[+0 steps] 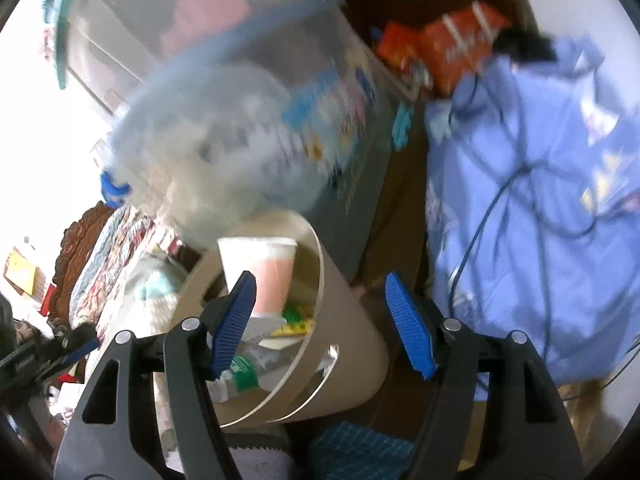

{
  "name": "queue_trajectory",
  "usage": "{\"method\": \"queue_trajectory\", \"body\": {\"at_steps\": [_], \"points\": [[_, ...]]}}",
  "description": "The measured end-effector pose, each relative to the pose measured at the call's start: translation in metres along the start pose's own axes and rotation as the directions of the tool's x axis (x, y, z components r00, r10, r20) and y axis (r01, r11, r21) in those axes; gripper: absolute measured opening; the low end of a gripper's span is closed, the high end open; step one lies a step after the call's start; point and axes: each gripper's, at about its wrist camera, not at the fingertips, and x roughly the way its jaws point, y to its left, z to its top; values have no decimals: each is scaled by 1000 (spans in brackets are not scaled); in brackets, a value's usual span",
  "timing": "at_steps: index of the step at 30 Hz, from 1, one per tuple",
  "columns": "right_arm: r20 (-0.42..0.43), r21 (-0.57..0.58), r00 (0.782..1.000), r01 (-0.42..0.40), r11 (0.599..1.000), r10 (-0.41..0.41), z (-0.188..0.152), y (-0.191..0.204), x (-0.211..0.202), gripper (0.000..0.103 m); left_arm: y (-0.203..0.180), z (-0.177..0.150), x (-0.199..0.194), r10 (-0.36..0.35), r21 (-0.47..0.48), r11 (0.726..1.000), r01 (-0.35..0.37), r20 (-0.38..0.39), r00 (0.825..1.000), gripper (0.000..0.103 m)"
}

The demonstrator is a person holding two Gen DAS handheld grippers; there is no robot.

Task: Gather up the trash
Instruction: 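Carry the cup and tissue to the wastebasket and open both tools to drop them, then move both tools back over the green can and snack bag on the bed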

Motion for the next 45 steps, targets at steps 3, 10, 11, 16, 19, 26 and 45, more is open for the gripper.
{"method": "queue_trajectory", "body": {"at_steps": [3, 10, 11, 16, 19, 26, 45], "points": [[24, -50, 999, -35, 998, 36, 0, 22, -18, 69, 19, -22, -30, 16, -4, 1000, -16, 11, 1000, 52], [-71, -218, 977, -212, 953, 201, -34, 112, -28, 69, 98, -102, -107, 156, -79, 985, -156, -3, 988, 53], [-89, -247, 971, -235, 940, 220, -43, 127, -27, 69, 109, -110, -116, 173, -89, 981, -173, -3, 985, 53], [16, -490, 987, -130, 862, 158, -68, 182, -22, 69, 168, -161, -164, 267, -162, 952, -260, 23, 963, 62], [176, -652, 981, 54, 756, 82, -69, 200, -17, 72, 191, -176, -173, 253, -222, 944, -244, 14, 967, 62], [68, -614, 996, -5, 790, 59, -48, 192, 22, 72, 204, -177, -167, 221, -231, 950, -211, 19, 975, 62], [-207, -301, 951, -287, 909, 232, -52, 160, 46, 59, 229, -187, -176, 174, -267, 949, -169, -6, 985, 62]]}}
